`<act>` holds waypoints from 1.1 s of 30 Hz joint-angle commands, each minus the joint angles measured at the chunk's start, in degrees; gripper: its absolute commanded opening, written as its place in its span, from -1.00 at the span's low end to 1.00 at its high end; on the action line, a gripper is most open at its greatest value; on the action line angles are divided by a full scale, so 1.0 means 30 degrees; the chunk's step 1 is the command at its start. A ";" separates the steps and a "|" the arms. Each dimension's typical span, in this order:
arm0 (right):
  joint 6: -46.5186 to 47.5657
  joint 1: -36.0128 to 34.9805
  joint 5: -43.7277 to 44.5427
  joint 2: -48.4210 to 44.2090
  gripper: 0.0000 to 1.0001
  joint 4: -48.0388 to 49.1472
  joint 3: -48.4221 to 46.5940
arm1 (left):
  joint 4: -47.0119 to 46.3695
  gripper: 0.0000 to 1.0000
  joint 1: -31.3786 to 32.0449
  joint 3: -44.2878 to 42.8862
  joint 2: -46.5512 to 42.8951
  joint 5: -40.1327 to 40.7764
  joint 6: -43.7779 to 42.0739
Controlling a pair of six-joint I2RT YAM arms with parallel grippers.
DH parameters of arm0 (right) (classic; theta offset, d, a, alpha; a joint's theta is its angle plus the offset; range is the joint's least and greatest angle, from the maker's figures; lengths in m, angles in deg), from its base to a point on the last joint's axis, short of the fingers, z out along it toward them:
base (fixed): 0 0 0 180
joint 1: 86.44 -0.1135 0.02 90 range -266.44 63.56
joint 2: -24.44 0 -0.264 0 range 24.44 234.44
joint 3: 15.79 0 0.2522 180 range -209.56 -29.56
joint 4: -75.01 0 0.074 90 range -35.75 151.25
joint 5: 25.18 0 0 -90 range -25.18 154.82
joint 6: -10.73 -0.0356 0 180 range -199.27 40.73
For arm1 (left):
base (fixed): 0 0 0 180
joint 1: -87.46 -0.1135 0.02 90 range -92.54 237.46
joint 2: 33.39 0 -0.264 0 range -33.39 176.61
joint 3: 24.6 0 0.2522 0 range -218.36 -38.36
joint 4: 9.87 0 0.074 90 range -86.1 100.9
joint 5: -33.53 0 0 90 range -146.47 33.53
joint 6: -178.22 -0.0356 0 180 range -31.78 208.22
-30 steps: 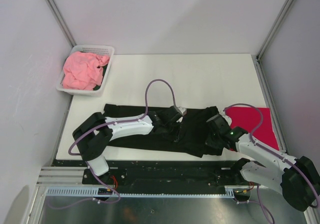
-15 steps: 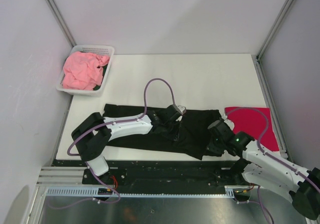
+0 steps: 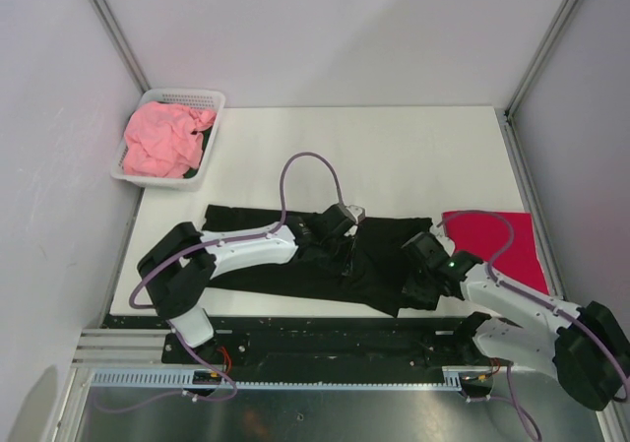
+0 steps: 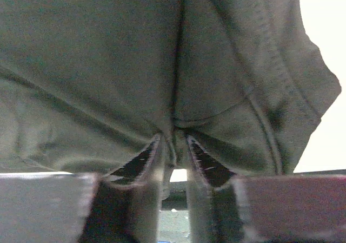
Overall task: Fold and stack the t-shirts
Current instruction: Fold the other side of the tshirt into a rectangle, then rotate the tshirt 80 degrees
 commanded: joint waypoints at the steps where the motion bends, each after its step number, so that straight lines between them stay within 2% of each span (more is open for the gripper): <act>1: 0.1261 0.1545 0.0143 -0.1765 -0.35 -0.0916 -0.1085 | -0.0459 -0.56 -0.0624 0.0345 -0.2125 -0.0470 0.0074; 3: 0.1431 0.2101 0.0077 -0.3155 -0.16 -0.2337 -0.1665 | -0.0447 -0.54 -0.0979 0.0625 -0.2822 -0.0552 0.0000; 7: 0.0480 0.2413 -0.0213 -0.4847 0.04 -0.4692 -0.2273 | -0.0436 -0.52 -0.1555 0.1105 -0.3755 -0.0776 -0.0033; 11: -0.2178 0.2069 -0.1249 -0.5249 0.10 -0.5616 -0.1632 | -0.0457 -0.51 -0.1901 0.1501 -0.4337 -0.0921 -0.0035; 15: -0.5275 0.0956 -0.0952 -0.5820 0.14 -0.5721 -0.0991 | -0.0444 -0.51 -0.2270 0.1895 -0.4813 -0.1066 -0.0097; 23: -0.7499 0.0742 -0.1042 -0.5005 0.15 -0.2798 0.0799 | -0.0466 -0.50 -0.2895 0.2529 -0.5604 -0.1256 -0.0179; 33: -0.5608 0.2969 -0.0391 -0.1518 0.09 0.1228 0.1314 | -0.0313 -0.50 -0.3774 0.3203 -0.6619 -0.1403 -0.0478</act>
